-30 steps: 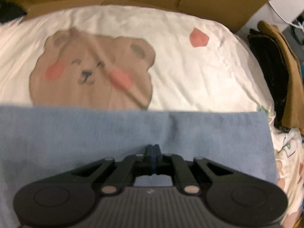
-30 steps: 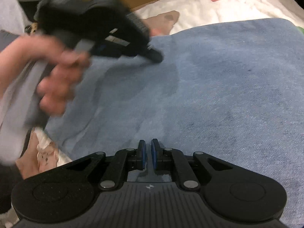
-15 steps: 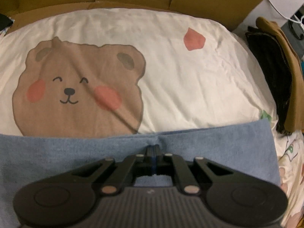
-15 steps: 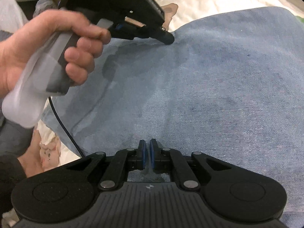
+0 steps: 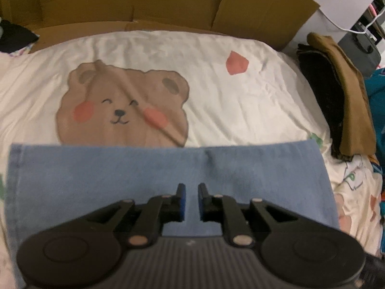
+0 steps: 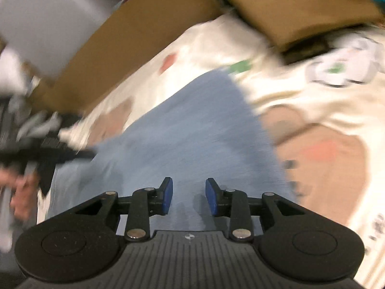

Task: Fold clothes
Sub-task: 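Grasp the folded jeans edge with the right gripper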

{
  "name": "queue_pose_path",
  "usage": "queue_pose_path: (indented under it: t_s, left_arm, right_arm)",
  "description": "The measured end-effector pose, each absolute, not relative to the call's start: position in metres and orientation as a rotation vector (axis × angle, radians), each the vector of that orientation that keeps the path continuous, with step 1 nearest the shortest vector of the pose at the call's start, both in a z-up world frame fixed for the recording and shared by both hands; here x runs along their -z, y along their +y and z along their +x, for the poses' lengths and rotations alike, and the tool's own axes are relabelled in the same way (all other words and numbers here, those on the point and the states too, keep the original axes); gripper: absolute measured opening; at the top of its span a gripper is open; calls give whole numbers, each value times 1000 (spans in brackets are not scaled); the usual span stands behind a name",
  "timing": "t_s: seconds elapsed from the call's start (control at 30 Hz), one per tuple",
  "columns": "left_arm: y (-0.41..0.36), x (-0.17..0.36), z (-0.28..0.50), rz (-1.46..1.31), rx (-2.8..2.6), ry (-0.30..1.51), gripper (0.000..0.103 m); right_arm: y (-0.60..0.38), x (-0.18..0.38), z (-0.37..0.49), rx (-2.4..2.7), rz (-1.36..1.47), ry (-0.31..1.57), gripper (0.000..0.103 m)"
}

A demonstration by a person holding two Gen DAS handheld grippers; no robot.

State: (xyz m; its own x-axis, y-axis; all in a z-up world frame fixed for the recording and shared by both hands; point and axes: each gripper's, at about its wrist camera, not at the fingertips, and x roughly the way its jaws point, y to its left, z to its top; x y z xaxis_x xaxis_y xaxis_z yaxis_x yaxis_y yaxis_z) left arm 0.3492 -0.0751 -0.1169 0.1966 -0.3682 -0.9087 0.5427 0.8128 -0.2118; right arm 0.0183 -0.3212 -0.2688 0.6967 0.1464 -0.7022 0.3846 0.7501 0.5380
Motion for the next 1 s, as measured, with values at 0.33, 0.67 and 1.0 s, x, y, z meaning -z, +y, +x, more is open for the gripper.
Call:
queue_pose_path:
  t_s: [0.33, 0.67, 1.0]
  left_arm:
    - [-39, 109, 308, 177, 628, 1219, 12]
    - [-31, 140, 267, 136, 616, 1324, 12]
    - [-33, 155, 248, 133, 631, 1373, 12]
  right_arm:
    - [-372, 278, -13, 249, 757, 761, 43]
    - [-389, 306, -38, 145, 851, 857, 43]
    - [-403, 306, -65, 33, 1063, 763, 42]
